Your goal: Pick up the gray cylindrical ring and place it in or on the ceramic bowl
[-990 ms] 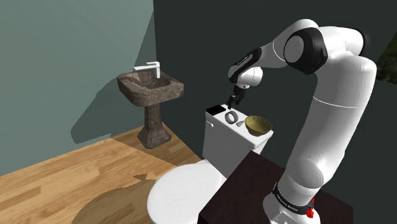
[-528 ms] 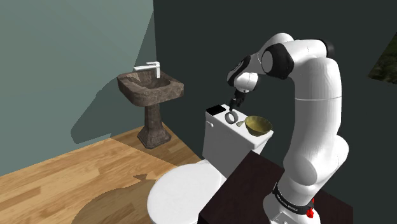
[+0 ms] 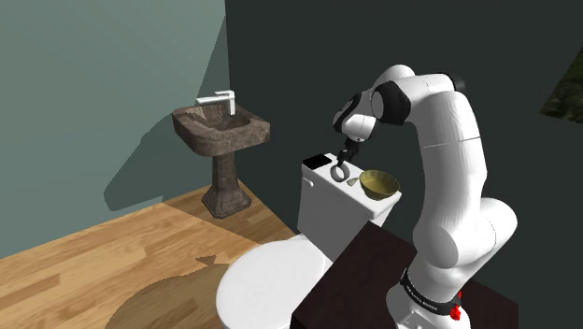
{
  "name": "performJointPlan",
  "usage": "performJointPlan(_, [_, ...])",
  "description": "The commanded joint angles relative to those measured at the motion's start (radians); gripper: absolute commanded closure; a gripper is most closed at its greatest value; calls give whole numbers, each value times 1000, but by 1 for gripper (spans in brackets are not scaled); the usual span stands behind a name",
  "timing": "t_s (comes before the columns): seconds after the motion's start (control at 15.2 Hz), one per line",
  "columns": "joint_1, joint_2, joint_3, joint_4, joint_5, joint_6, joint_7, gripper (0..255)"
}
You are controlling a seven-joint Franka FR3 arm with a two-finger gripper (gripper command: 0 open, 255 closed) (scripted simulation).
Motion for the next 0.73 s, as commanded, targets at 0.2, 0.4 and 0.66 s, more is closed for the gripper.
performJointPlan(0.2, [-15, 55, 23, 24, 25, 30, -13, 0])
performJointPlan(0.4, [-15, 55, 23, 24, 25, 30, -13, 0])
performJointPlan(0.66, [-15, 55, 23, 24, 25, 30, -13, 0])
